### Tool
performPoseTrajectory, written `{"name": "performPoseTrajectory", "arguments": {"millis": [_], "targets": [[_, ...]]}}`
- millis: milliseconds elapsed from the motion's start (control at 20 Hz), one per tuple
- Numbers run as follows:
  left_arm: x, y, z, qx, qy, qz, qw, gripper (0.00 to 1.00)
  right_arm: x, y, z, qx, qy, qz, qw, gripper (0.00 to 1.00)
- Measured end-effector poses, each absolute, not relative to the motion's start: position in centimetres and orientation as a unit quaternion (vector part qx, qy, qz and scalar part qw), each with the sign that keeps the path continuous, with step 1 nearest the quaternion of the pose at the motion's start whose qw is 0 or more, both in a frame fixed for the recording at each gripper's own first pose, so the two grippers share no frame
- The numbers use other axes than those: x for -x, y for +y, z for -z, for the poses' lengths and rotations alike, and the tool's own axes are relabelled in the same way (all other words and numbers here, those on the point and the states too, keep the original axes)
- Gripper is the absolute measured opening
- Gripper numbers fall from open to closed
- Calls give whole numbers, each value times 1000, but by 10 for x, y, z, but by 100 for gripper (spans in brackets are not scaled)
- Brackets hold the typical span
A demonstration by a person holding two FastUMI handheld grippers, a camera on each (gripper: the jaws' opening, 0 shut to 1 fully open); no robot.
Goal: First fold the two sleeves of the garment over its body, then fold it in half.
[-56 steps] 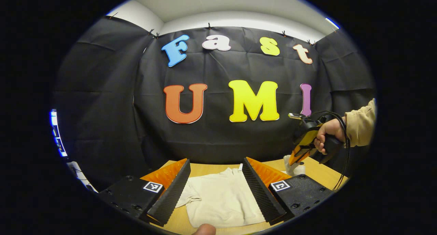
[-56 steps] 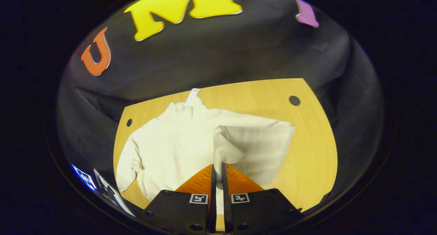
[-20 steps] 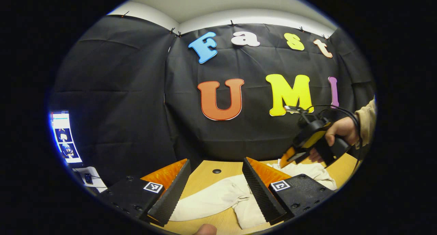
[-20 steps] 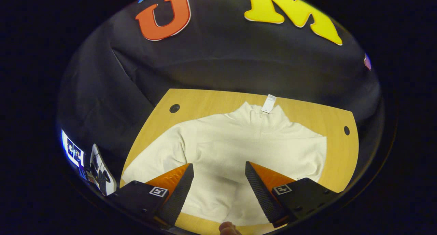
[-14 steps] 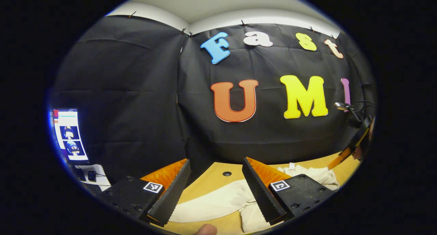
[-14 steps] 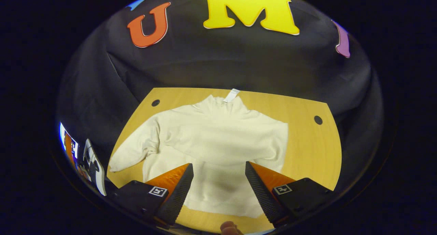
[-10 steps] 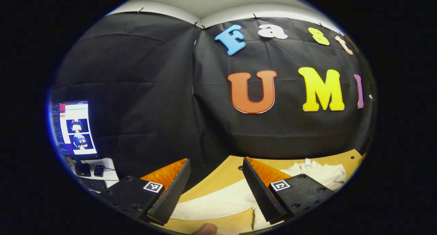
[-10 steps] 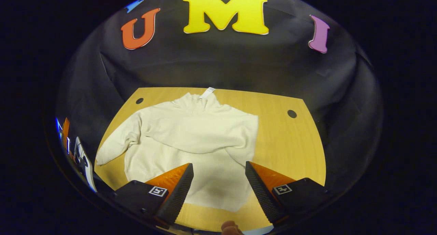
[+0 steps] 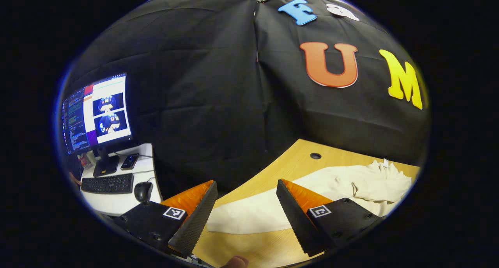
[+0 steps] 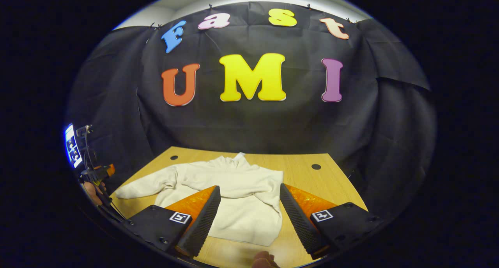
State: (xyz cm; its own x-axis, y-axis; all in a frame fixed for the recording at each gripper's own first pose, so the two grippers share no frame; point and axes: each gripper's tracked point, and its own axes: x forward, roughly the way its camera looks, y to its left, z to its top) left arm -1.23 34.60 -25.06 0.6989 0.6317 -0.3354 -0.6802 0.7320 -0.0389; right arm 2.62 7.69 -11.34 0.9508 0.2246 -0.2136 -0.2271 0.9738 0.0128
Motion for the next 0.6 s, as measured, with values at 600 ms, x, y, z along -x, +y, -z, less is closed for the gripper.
{"name": "performPoseTrajectory", "arguments": {"millis": [600], "targets": [[43, 366, 363, 182, 313, -406, 839, 99, -26, 58, 132, 1, 128, -70, 989, 96]]}}
